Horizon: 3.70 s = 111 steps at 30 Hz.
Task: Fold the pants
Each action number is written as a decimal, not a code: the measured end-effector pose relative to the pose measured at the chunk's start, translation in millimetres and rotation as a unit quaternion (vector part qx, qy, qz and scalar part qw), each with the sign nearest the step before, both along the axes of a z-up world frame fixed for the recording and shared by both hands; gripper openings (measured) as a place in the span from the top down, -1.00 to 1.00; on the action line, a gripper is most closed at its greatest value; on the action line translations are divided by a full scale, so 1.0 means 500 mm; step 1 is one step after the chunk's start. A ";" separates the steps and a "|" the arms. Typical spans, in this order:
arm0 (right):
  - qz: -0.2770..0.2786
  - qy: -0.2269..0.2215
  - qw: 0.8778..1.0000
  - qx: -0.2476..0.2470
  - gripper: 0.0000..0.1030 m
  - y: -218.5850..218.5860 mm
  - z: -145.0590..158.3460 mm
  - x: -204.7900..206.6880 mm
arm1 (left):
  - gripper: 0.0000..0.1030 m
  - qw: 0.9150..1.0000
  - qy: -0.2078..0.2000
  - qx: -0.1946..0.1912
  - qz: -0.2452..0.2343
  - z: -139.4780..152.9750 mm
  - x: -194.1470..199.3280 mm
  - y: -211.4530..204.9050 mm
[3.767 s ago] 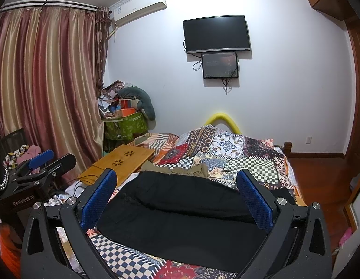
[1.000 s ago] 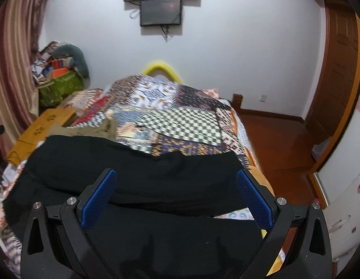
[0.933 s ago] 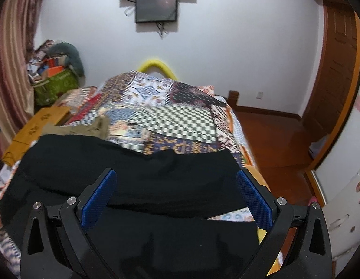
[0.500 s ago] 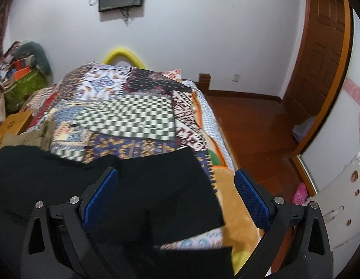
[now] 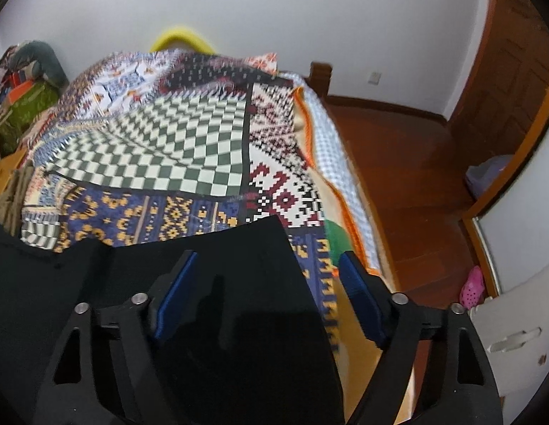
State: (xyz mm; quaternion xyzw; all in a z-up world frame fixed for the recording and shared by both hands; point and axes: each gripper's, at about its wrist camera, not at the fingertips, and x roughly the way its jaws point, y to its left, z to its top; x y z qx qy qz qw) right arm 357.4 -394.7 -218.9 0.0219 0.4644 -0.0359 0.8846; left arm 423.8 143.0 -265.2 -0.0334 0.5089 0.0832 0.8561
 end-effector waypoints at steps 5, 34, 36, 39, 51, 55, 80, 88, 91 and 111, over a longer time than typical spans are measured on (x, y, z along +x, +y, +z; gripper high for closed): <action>0.004 0.034 0.999 0.012 -0.04 -0.010 -0.048 0.039 | -0.43 1.000 0.006 -0.023 -0.005 -0.014 0.005 0.004; -0.021 -0.027 0.999 -0.012 0.80 -0.027 -0.003 0.053 | 0.97 0.997 -0.062 0.047 0.019 0.090 -0.014 0.044; -0.024 -0.003 1.000 -0.009 0.80 -0.023 -0.031 0.057 | 0.96 0.998 -0.062 0.018 0.008 0.087 -0.015 0.042; -0.021 0.020 1.000 -0.008 0.70 -0.016 -0.054 0.059 | 0.87 0.998 -0.056 -0.010 0.002 0.082 -0.022 0.041; -0.027 -0.009 0.999 0.018 0.15 -0.080 0.041 -0.073 | 0.04 0.999 -0.038 -0.038 0.004 0.059 -0.106 0.037; -0.029 0.005 0.999 0.028 0.08 -0.089 0.028 -0.123 | -0.02 0.999 -0.023 -0.040 0.002 0.030 -0.132 0.027; 0.016 -0.005 0.999 0.040 0.04 0.003 0.053 -0.157 | -0.16 0.998 -0.054 -0.003 -0.014 0.101 -0.155 0.036; 0.119 -0.046 0.989 0.071 -0.08 0.166 0.108 -0.053 | -0.16 0.998 -0.062 -0.008 -0.028 0.122 -0.092 0.049; 0.153 -0.040 0.984 0.083 -0.08 0.222 0.103 -0.018 | -0.16 0.998 -0.047 -0.007 -0.028 0.096 -0.059 0.048; 0.331 0.091 0.934 0.093 -0.11 0.466 -0.013 0.074 | 0.42 0.998 -0.011 -0.024 -0.051 -0.007 0.013 0.034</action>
